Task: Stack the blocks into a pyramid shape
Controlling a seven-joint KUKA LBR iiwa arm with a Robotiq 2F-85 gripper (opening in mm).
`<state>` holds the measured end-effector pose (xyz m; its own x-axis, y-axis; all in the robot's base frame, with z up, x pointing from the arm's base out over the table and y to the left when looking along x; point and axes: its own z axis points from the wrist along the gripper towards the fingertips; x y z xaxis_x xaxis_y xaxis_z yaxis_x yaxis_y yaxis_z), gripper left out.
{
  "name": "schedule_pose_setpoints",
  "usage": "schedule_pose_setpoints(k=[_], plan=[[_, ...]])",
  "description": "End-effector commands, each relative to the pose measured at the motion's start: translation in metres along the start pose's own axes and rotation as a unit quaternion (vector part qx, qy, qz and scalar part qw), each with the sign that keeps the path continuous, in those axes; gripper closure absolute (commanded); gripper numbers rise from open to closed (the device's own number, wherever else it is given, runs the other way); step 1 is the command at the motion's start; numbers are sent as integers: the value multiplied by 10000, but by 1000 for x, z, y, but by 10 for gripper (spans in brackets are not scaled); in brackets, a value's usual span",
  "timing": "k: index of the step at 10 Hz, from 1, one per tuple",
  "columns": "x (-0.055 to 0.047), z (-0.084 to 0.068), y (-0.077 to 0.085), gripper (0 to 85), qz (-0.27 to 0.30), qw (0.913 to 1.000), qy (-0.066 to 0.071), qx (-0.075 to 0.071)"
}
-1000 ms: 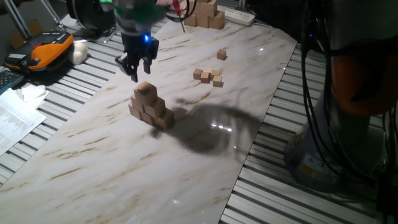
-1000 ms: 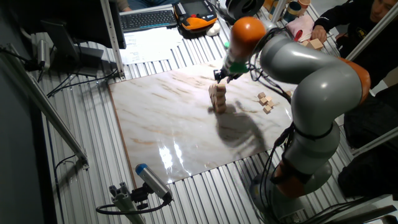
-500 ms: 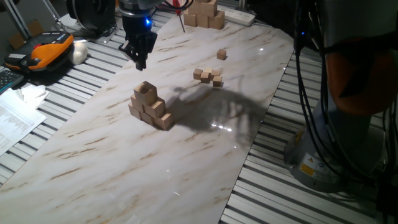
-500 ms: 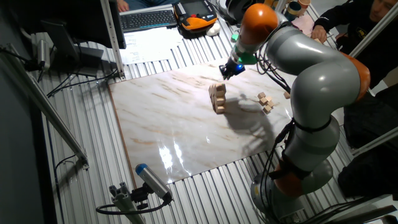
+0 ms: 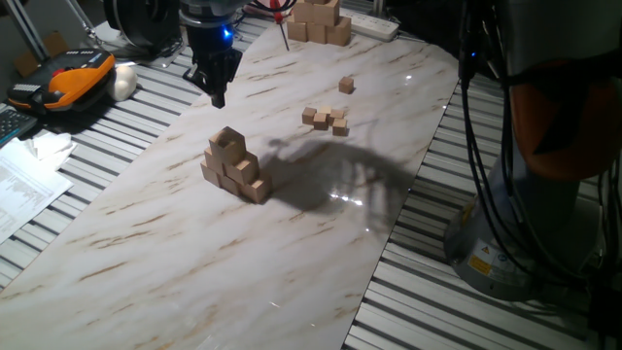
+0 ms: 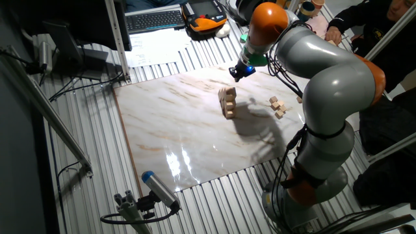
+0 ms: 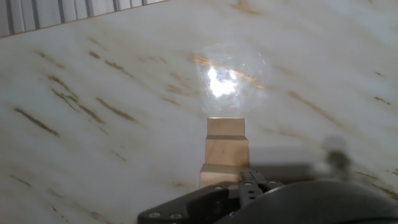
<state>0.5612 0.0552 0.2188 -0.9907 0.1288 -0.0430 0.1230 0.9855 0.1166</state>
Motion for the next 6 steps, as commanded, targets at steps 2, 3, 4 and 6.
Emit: schedule_pose_setpoints(k=[2, 3, 4, 6], plan=[[-1, 1, 0, 850, -35, 10000, 8, 14], [-1, 0, 0, 850, -42, 10000, 15, 14], [0, 0, 1, 850, -50, 10000, 8, 14], [0, -1, 2, 850, -32, 10000, 27, -16]])
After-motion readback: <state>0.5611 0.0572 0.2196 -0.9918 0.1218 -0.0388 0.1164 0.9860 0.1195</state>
